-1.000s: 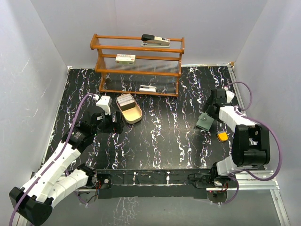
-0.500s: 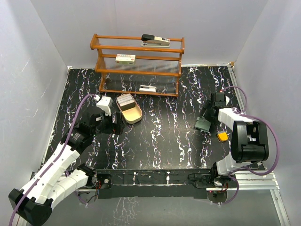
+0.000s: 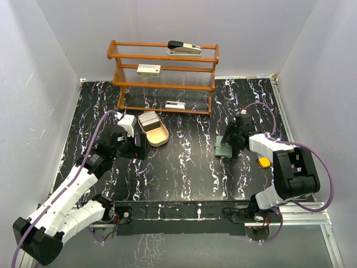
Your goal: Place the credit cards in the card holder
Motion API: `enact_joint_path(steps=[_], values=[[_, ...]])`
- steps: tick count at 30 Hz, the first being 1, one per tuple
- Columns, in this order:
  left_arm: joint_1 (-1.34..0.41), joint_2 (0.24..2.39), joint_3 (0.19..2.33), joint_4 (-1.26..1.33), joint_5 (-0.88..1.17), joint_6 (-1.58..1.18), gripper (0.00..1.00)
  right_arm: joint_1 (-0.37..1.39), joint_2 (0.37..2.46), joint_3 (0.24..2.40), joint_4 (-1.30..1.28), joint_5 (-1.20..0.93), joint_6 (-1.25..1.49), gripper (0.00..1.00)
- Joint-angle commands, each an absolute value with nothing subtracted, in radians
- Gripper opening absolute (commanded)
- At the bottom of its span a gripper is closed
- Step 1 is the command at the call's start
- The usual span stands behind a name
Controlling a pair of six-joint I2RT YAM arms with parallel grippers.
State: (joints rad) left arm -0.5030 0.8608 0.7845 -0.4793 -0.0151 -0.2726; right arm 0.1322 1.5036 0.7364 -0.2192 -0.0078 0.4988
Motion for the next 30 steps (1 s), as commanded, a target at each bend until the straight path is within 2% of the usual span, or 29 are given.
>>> enact_joint_path(steps=[1, 15, 22, 26, 30], values=[[-0.497, 0.860, 0.795, -0.493, -0.011, -0.290, 0.94, 0.239, 1.487, 0.677, -0.280, -0.049, 0.531, 0.55], [-0.497, 0.950, 0.789, -0.479, 0.240, -0.494, 0.85, 0.665, 1.456, 0.724, -0.251, -0.041, 0.649, 0.50], [-0.498, 1.039, 0.791, -0.455, 0.284, -0.546, 0.82, 0.689, 1.424, 0.728, -0.235, -0.122, 0.621, 0.51], [-0.498, 1.055, 0.761, -0.389, 0.340, -0.599, 0.79, 0.688, 1.375, 0.729, -0.270, -0.168, 0.576, 0.63], [-0.499, 1.068, 0.741, -0.364, 0.348, -0.628, 0.77, 0.687, 1.324, 0.722, -0.327, -0.165, 0.520, 0.63]])
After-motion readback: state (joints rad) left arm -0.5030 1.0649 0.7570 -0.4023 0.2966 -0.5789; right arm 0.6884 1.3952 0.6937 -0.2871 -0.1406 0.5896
